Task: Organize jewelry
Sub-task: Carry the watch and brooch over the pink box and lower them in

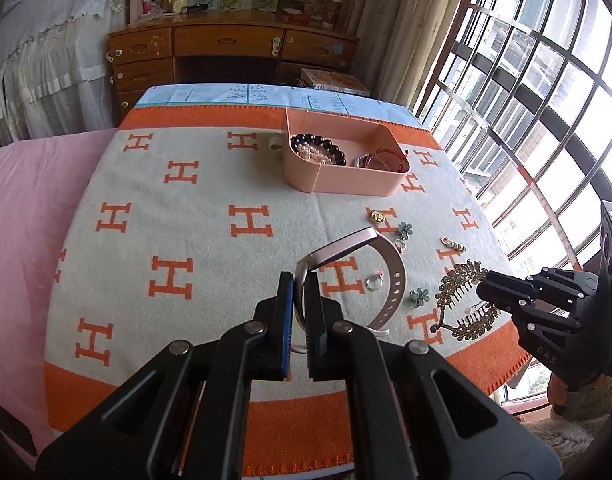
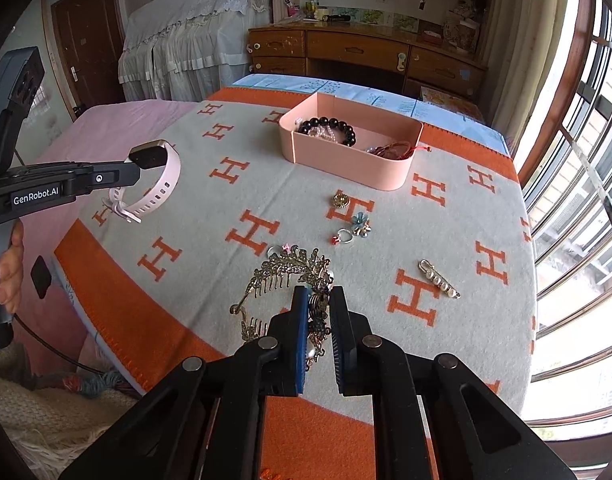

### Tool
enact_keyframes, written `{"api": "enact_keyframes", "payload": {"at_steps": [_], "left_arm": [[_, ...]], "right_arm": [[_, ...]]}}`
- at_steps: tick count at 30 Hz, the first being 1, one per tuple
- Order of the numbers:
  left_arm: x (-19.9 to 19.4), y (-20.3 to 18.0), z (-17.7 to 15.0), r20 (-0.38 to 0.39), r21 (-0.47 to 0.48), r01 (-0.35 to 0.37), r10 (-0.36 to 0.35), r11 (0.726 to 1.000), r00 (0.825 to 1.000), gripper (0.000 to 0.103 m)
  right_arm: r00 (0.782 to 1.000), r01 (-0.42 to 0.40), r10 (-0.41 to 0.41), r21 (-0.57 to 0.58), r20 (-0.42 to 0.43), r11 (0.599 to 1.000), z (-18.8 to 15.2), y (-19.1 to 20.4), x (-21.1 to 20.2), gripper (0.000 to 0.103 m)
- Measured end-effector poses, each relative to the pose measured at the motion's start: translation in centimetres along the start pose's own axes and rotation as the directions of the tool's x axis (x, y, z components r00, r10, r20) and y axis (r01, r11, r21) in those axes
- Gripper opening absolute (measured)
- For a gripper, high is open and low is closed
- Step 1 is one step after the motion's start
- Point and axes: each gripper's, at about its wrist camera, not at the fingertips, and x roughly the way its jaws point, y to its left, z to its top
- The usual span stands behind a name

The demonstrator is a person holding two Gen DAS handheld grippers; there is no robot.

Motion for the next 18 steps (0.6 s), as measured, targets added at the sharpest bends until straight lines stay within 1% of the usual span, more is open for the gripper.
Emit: {"api": "enact_keyframes", "payload": {"at_steps": [5,8,11,13,18], "left_arm": [[-1.1,-0.4,3.1,0.07,0.016,-0.014,0.013,1.0,0.997,0.003],[-1.3,-0.7,5.5,0.109,0.024,-0.013,0.011,1.0,0.994,0.003],[-0.8,-1.1,8.1,0.125,0.043,0.02,-0.025,0.999,0.992,0.003],[-0.3,-1.4,9.9,0.129,0.057,0.06,-0.067,0.997,0.989,0.003],[2.4,-1.8,14.4,0.119,0.055,0.1,-0.106,0.993,0.987,0.003]], "right_arm": [[0.998,0.025,-0.026,0.012,0.064,1.0,2.8,-0.9,-1.5,0.011],[0.994,0.037,-0.039,0.023,0.103,0.999,5.1,-1.6,-2.3,0.01],[0.99,0.046,-0.051,0.043,0.131,0.998,7.8,-2.5,-2.6,0.01],[0.989,0.042,-0.051,0.066,0.141,0.997,10.0,-3.3,-2.4,0.01],[0.981,0.069,-0.095,0.152,0.168,0.986,15.5,-5.7,-0.9,0.01]]}}
